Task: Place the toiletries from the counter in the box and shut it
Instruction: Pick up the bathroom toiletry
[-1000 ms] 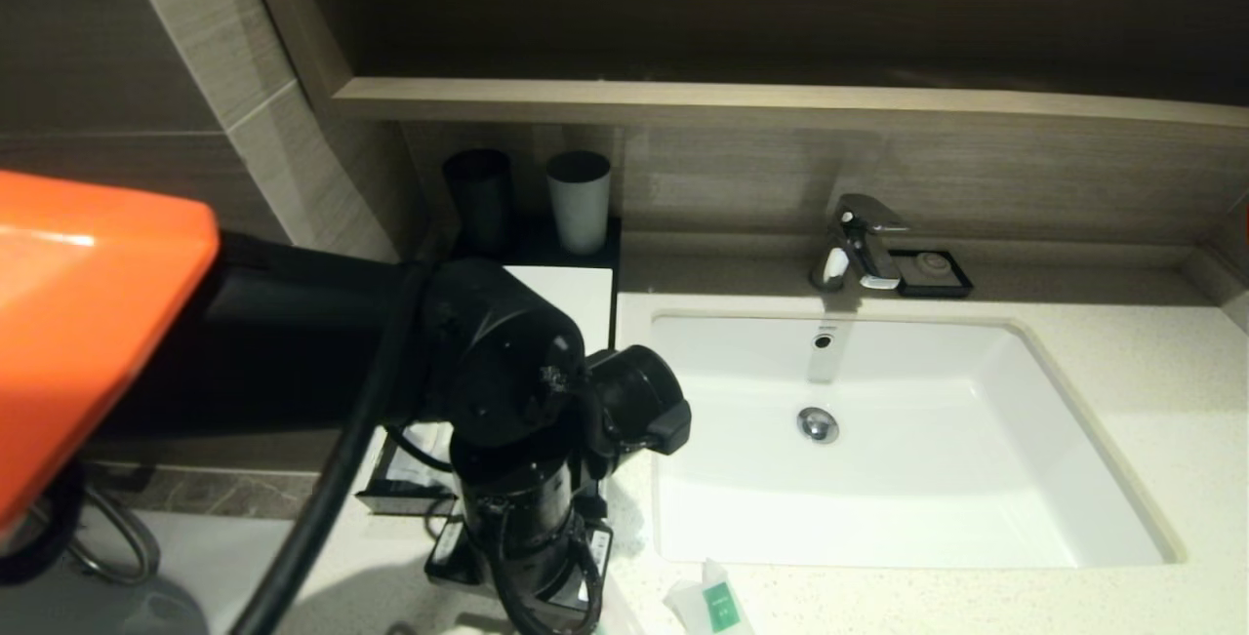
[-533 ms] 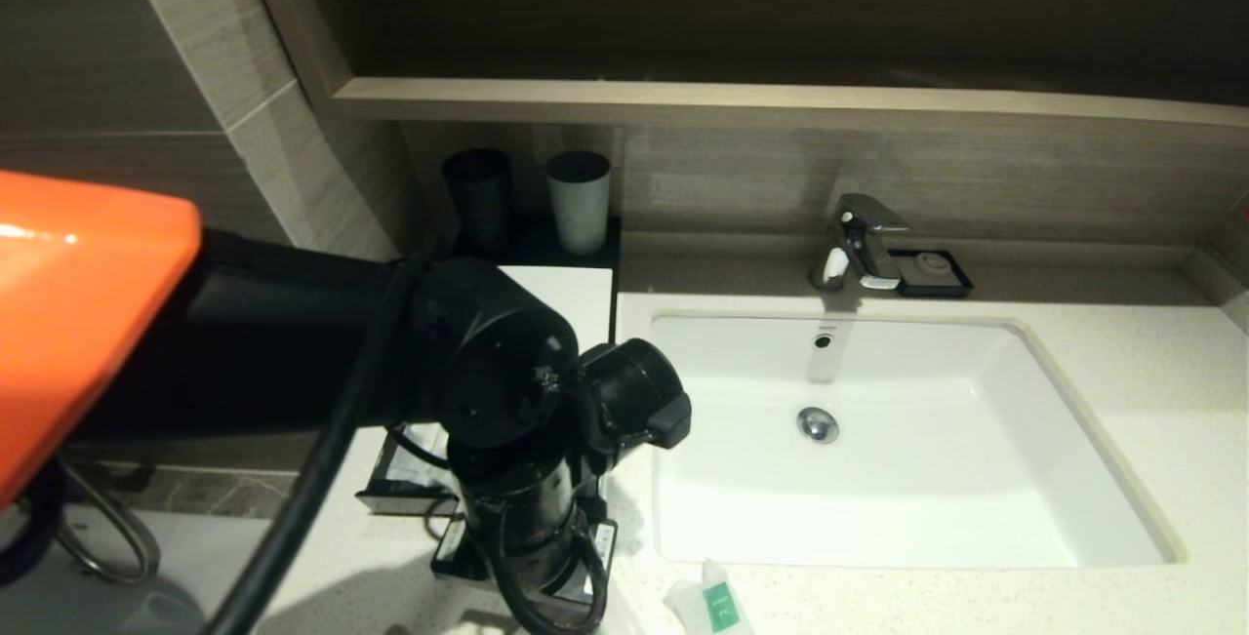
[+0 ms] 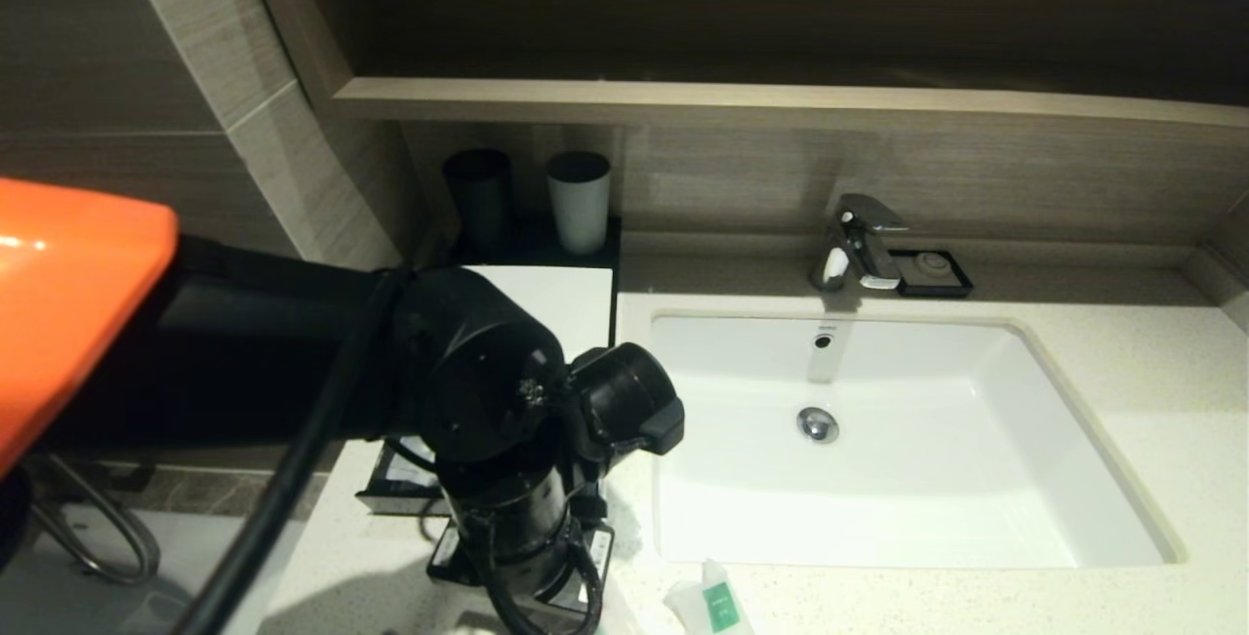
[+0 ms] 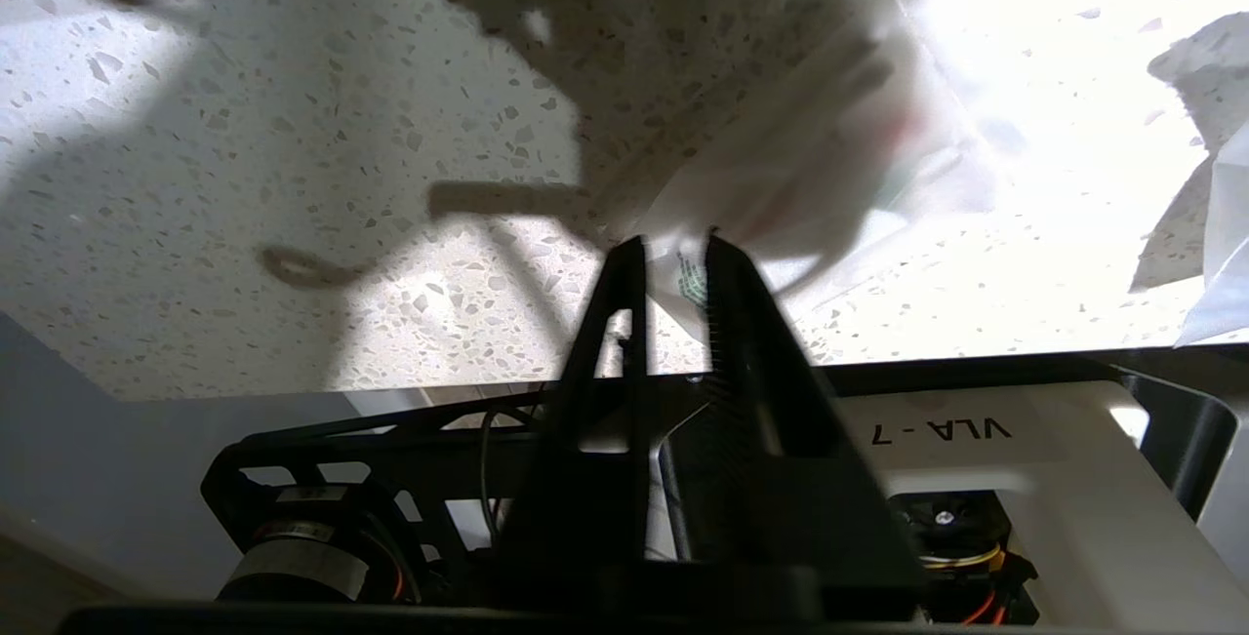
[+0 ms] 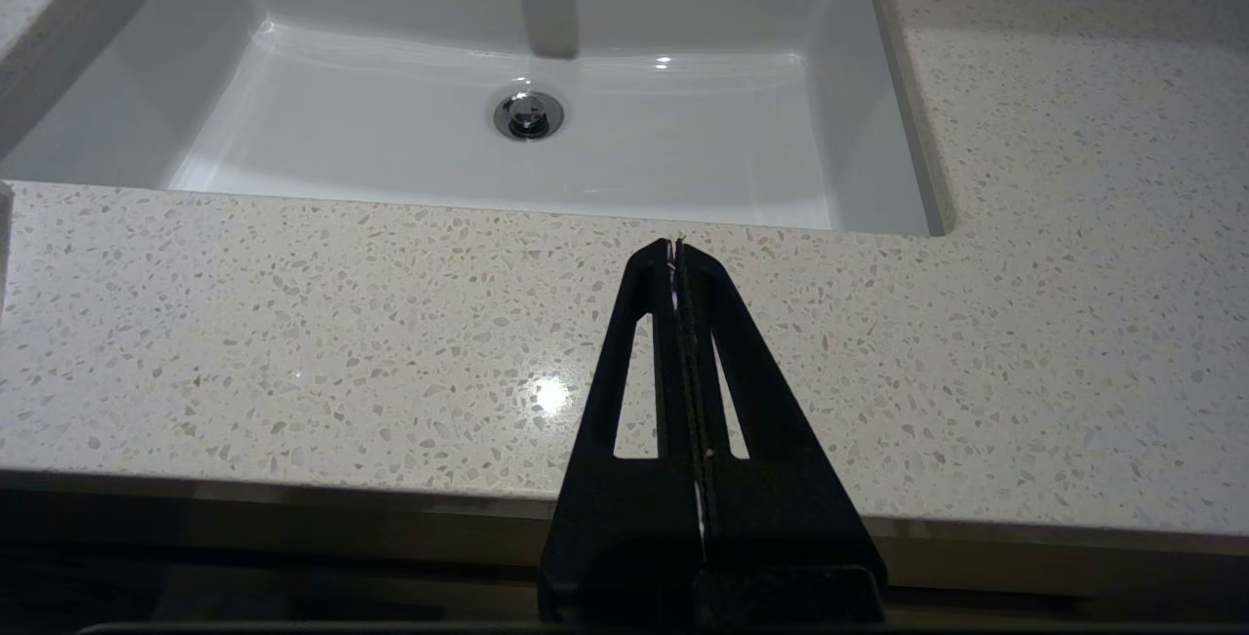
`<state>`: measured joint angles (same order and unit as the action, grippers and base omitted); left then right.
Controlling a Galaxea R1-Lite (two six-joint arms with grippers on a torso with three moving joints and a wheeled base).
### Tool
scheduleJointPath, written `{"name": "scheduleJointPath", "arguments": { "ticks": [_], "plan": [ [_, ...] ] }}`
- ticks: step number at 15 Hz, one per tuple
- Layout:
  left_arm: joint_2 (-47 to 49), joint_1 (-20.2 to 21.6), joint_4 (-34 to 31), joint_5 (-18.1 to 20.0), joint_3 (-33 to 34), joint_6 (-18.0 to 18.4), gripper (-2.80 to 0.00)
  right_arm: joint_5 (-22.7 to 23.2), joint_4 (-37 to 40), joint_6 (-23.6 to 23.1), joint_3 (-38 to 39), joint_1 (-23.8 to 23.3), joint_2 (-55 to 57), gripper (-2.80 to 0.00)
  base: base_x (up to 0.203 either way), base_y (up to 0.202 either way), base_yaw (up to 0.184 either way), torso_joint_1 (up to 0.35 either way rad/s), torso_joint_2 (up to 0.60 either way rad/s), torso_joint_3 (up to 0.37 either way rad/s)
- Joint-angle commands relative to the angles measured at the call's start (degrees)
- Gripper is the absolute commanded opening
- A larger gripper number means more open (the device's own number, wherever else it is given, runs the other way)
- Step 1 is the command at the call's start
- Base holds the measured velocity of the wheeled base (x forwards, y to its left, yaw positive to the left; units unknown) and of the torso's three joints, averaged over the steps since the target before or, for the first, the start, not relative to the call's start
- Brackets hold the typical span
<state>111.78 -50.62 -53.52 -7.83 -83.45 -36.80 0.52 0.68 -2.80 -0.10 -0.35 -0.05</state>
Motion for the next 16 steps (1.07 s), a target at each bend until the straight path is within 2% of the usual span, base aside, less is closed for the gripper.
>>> {"name": "scheduleJointPath", "arguments": {
  "ticks": [1, 13, 16],
  "plan": [
    [0.3, 0.0, -0.3, 0.0, 0.1, -0.3, 0.00, 0.0, 0.0, 0.0, 0.0, 0.0, 0.0, -2.80, 0.000, 0.000, 0.000, 0.000, 0.00, 0.000],
    [0.8, 0.4, 2.9, 0.2, 2.3, -0.6, 0.00, 0.0, 0.0, 0.0, 0.0, 0.0, 0.0, -2.80, 0.000, 0.000, 0.000, 0.000, 0.00, 0.000],
    [0.6, 0.4, 2.9, 2.5, 2.3, -0.3, 0.00, 0.0, 0.0, 0.0, 0.0, 0.0, 0.0, -2.80, 0.000, 0.000, 0.000, 0.000, 0.00, 0.000]
  ]
}}
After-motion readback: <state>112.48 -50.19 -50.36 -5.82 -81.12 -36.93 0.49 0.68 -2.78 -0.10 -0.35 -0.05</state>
